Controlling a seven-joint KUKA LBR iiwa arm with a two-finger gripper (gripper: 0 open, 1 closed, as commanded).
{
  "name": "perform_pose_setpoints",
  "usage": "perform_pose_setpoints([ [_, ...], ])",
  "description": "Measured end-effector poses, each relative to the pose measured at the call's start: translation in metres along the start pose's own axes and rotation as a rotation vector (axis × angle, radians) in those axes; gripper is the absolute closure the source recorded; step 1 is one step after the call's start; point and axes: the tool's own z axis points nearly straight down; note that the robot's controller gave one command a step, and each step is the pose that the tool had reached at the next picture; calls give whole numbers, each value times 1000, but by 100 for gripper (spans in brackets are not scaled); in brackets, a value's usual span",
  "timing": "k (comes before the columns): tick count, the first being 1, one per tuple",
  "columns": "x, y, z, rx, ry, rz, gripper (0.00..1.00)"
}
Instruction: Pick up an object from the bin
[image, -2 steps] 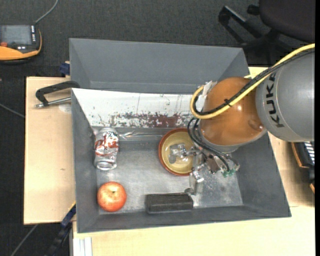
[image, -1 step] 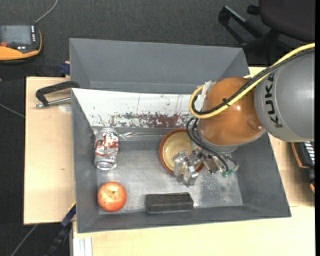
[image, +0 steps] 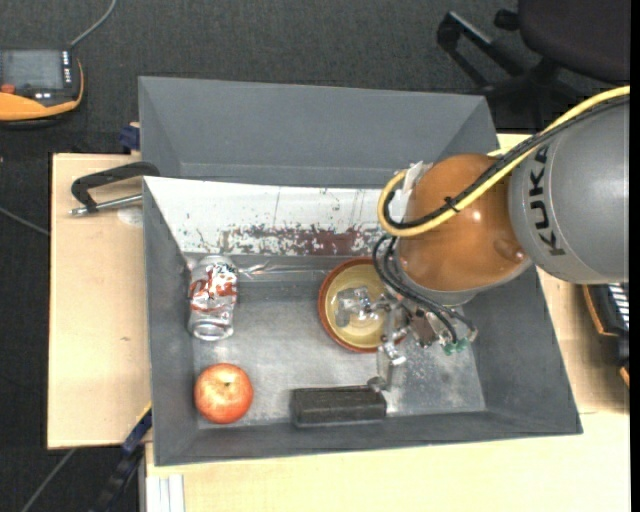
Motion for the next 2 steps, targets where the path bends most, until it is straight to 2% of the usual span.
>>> perform_pose_setpoints([
  [1,0,0,0,0,0,0,100],
  [2,0,0,0,0,0,0,0],
])
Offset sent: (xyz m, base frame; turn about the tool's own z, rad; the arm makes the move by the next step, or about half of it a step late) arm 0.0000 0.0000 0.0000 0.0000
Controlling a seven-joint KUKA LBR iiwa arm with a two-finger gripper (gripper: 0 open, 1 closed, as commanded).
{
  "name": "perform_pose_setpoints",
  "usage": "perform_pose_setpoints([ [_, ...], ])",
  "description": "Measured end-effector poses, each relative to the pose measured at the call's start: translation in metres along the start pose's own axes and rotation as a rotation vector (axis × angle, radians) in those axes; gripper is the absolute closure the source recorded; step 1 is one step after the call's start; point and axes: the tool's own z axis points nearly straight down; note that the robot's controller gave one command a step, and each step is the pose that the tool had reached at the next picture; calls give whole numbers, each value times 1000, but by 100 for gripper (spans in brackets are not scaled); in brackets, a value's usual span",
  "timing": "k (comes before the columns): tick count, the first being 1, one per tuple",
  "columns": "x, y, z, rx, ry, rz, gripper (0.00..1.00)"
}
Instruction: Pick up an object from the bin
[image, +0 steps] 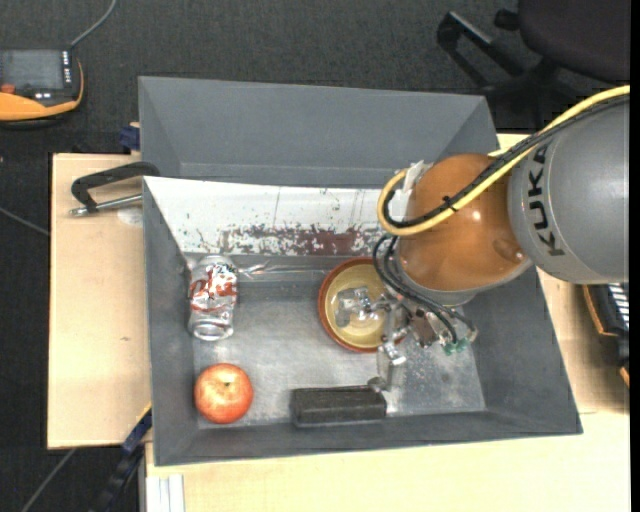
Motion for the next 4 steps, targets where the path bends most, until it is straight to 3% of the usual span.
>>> perform_pose_setpoints([
  [1,0,0,0,0,0,0,100],
  [2,0,0,0,0,0,0,0],
  [3,0,0,0,0,0,0,100],
  [4,0,0,0,0,0,0,0],
])
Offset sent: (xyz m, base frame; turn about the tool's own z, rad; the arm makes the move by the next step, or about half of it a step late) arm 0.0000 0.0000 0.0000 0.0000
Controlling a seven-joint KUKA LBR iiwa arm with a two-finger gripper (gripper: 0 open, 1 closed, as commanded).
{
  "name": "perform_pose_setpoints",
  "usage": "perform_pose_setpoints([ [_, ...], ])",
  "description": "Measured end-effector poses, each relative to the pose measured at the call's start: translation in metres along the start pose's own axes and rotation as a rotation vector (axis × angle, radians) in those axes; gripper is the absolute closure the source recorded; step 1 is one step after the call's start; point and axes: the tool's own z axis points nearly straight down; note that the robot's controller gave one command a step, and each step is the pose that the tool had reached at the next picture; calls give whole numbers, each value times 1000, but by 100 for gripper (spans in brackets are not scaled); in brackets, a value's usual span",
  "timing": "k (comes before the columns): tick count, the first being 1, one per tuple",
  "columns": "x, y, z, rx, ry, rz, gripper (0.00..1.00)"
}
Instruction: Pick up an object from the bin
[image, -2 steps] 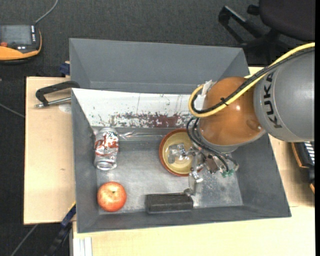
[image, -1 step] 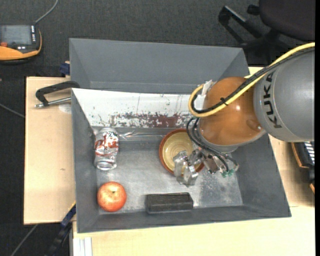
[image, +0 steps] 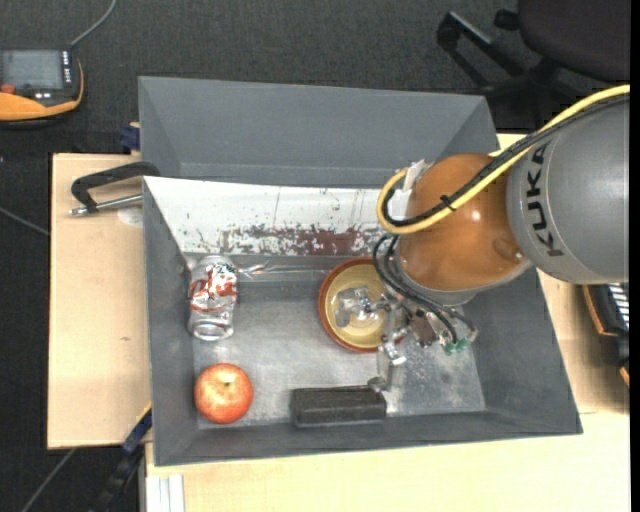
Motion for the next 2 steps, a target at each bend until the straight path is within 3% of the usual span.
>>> perform_pose_setpoints([
  [1,0,0,0,0,0,0,100],
  [2,-22,48,6,-3,-6,65,100],
])
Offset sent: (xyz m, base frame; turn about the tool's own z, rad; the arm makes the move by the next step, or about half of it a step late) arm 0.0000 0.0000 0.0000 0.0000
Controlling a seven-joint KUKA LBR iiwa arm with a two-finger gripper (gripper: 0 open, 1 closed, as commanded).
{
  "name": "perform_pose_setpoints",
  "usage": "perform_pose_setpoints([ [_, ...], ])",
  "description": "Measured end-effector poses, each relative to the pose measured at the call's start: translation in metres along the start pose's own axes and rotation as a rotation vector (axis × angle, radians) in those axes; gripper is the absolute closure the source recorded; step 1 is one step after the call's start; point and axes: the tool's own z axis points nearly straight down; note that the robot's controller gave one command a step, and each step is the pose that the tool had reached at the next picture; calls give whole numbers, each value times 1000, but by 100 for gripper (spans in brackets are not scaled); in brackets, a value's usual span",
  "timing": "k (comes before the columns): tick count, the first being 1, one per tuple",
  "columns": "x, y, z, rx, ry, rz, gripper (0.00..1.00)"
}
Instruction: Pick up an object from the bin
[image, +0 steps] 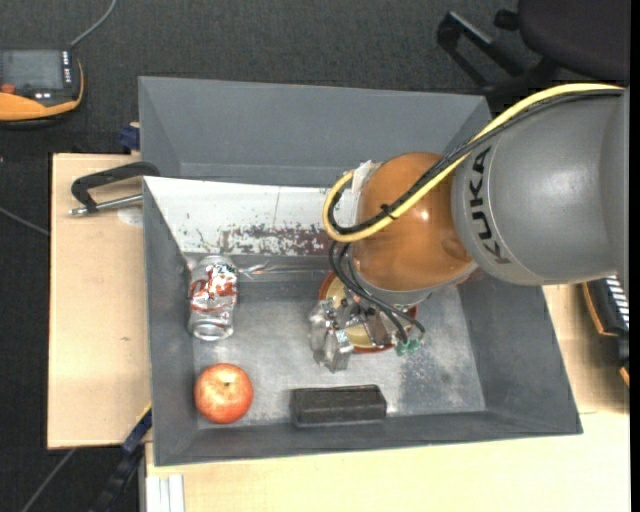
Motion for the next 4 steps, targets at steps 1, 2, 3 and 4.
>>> perform_pose_setpoints([
  [1,-10,79,70,-4,2,-189,100],
  [2,-49,36,48,-4,-6,0,100],
  [3,-9,9,-68,-1,-18,-286,100],
  [4,-8,10,-65,-3,-13,-286,0],
])
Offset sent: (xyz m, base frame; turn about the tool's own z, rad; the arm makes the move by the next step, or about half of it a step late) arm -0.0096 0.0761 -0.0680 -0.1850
